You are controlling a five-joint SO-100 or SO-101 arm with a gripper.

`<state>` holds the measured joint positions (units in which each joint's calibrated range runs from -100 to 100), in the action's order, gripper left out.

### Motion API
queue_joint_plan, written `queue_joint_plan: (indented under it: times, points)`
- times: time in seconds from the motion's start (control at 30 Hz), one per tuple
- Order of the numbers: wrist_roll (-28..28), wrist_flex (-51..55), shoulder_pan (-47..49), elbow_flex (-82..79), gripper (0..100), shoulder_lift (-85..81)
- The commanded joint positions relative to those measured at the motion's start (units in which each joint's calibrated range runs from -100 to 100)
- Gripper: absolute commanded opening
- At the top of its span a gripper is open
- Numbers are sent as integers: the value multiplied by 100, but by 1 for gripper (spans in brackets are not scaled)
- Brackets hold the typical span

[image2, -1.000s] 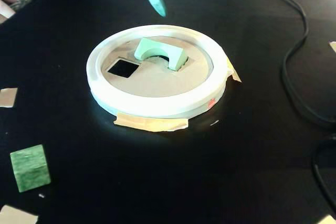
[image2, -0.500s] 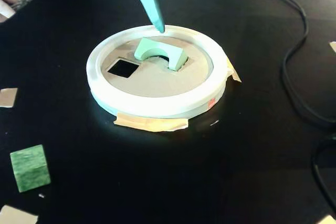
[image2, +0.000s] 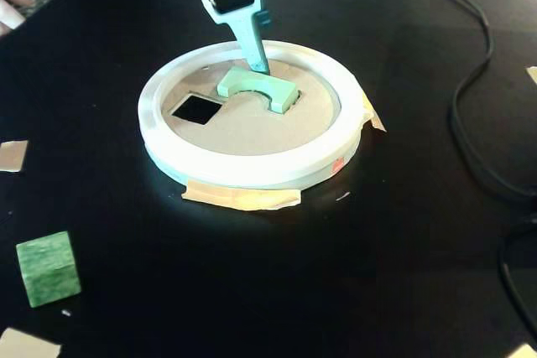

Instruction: Pick up the U shape block and drop it in corresponding U shaped hole

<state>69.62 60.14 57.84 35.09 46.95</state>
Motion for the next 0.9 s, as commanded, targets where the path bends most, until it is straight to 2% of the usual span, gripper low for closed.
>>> queue_joint_plan:
  times: [0.0,0.17,0.5,0.6,0.67,0.7,0.8,0.83,0.87]
  points:
    - [39,-88,-191,289,97,-6]
    - [24,-228,-79,407,97,-257]
    - [-137,-78,-54,1801,95,-722]
    - [-679,-78,-216,1864,95,-776]
    - [-1245,-58,-366,1755,95,-955]
    - [-1807,93,-678,1755,95,-1045]
    - [-2984,825,-1252,1764,95,-1233]
    - [-3380,1217,-1427,1755,95,-1331]
    - [-4059,2120,-1739,1764,95,-1511]
